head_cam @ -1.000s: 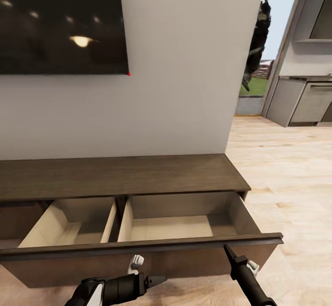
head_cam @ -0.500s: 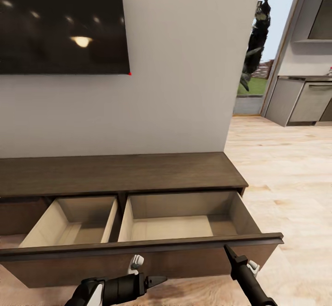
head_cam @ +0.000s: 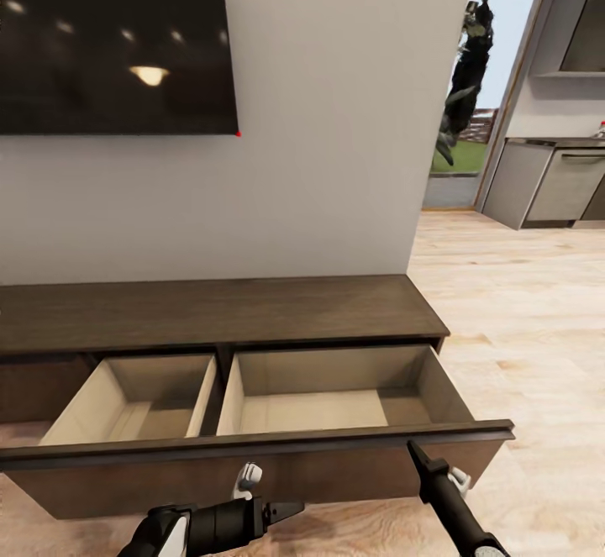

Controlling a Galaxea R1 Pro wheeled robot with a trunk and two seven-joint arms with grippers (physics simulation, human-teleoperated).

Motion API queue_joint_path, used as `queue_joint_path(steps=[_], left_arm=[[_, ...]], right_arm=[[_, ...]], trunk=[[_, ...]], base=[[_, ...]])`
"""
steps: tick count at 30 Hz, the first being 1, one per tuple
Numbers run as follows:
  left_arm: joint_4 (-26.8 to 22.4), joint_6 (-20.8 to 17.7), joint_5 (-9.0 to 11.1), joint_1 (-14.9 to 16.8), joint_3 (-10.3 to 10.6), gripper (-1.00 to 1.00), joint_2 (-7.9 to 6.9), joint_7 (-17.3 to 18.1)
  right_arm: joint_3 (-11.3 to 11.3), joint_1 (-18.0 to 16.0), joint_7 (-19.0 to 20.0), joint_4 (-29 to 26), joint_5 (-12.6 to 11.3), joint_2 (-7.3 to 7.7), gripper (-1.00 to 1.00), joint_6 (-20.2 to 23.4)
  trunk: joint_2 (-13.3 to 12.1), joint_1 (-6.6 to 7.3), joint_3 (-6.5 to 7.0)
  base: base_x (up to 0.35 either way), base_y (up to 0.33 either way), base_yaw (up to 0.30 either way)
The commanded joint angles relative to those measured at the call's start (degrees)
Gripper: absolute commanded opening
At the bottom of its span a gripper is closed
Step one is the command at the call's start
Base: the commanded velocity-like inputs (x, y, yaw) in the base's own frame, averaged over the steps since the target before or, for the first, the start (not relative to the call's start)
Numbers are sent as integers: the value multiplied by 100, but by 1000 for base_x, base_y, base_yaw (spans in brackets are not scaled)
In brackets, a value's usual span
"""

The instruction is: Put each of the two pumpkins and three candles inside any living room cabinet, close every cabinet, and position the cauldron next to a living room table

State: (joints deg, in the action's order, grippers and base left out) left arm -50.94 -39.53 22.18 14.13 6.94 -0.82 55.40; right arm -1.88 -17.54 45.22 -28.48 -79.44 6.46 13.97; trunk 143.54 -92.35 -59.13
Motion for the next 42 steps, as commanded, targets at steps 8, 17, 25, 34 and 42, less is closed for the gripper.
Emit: queue_joint_path(steps=[8,17,25,34,42], left_arm=[[1,-39,41,2,10,100,-6,-10],[-4,-37,41,2,12,100,-6,-5],[-4,-39,41,2,17,100,-6,-4],[-8,-37,41,2,19,100,-6,-4],[-13,-37,41,2,18,100,-6,-4]], right_arm=[[38,133,189,-8,-63,4,-100,115],[38,133,189,-8,-63,5,100,115],[38,133,189,9,-71,5,100,118],[38,133,181,16,-72,5,100,123],[38,132,173,17,-65,40,100,142]], trunk=[[3,4,-6],[3,4,-6],[3,4,-6],[3,4,-6],[3,4,-6]], base=[[-29,0,0],[0,0,0],[-5,0,0],[-109,0,0],[-215,0,0]])
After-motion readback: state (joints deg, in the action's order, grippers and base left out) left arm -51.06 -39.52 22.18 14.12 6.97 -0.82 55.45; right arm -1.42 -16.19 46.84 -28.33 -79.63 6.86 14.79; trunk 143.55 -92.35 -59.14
